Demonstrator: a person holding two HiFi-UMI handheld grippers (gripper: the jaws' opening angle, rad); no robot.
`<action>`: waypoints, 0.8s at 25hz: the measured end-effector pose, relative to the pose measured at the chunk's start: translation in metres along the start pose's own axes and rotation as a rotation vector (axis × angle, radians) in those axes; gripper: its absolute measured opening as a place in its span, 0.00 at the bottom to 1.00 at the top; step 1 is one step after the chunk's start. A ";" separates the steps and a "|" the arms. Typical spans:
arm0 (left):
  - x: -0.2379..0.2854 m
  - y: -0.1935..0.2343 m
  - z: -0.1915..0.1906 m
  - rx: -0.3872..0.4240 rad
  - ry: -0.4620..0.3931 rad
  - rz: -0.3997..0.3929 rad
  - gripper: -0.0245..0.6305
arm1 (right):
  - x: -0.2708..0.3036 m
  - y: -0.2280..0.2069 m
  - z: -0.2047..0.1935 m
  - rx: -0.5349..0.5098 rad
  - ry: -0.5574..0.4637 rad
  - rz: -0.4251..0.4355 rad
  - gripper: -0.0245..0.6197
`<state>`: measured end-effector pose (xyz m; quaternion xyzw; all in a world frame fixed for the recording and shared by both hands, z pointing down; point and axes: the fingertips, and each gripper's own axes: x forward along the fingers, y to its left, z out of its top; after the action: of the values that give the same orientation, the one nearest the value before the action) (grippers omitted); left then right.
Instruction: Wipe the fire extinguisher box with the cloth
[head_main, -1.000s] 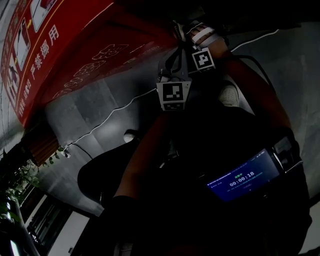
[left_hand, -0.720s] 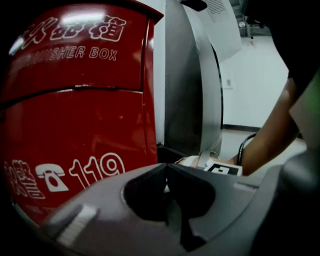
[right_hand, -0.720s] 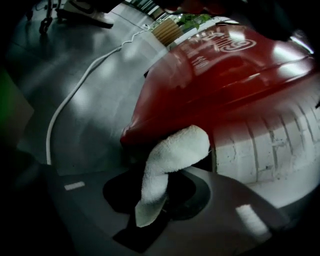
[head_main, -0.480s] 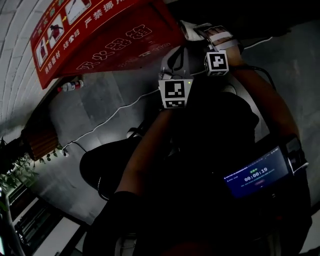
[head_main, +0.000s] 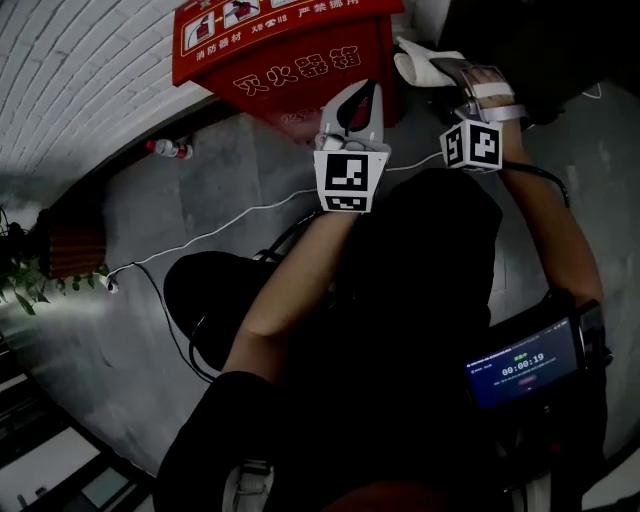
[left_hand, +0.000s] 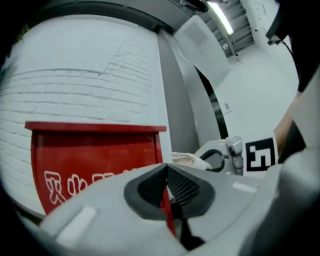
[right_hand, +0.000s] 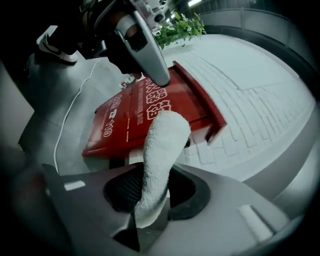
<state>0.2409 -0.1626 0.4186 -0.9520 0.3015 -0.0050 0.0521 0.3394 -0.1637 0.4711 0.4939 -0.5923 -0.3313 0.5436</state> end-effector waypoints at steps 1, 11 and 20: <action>-0.006 0.006 0.015 0.009 -0.020 0.011 0.04 | -0.008 -0.015 0.007 -0.021 0.000 -0.031 0.21; -0.067 0.095 0.119 0.098 -0.095 0.135 0.04 | -0.049 -0.128 0.124 -0.097 -0.135 -0.149 0.20; -0.136 0.235 0.172 0.187 -0.117 0.286 0.04 | -0.026 -0.172 0.291 -0.125 -0.313 -0.206 0.20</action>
<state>0.0021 -0.2589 0.2270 -0.8890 0.4288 0.0298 0.1579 0.0937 -0.2317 0.2483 0.4597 -0.5940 -0.4941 0.4378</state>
